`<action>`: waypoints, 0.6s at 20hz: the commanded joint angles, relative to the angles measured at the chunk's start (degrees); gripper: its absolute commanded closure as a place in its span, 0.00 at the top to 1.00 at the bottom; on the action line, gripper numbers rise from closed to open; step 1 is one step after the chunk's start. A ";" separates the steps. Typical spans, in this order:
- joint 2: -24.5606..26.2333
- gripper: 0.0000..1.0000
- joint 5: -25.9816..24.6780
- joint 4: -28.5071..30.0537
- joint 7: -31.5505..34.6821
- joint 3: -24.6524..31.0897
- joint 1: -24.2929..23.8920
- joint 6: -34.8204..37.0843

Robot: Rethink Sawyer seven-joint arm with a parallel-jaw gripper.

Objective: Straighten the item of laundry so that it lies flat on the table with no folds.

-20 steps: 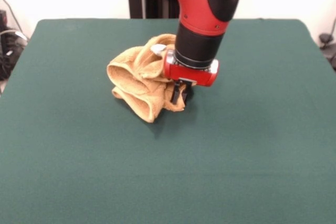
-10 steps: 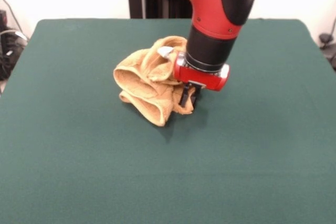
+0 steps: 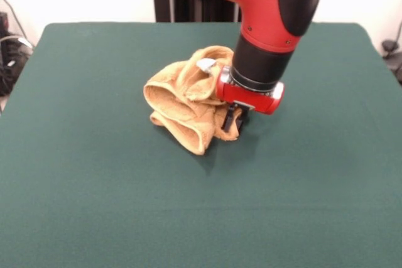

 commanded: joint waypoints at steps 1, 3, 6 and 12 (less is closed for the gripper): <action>4.59 0.00 4.77 -6.26 18.29 4.63 2.93 6.46; 3.89 0.00 4.42 -5.65 18.08 4.47 2.77 6.29; 1.24 0.00 3.66 -3.04 15.88 5.56 1.60 6.43; -2.89 0.00 2.62 1.56 12.91 7.08 -0.28 4.98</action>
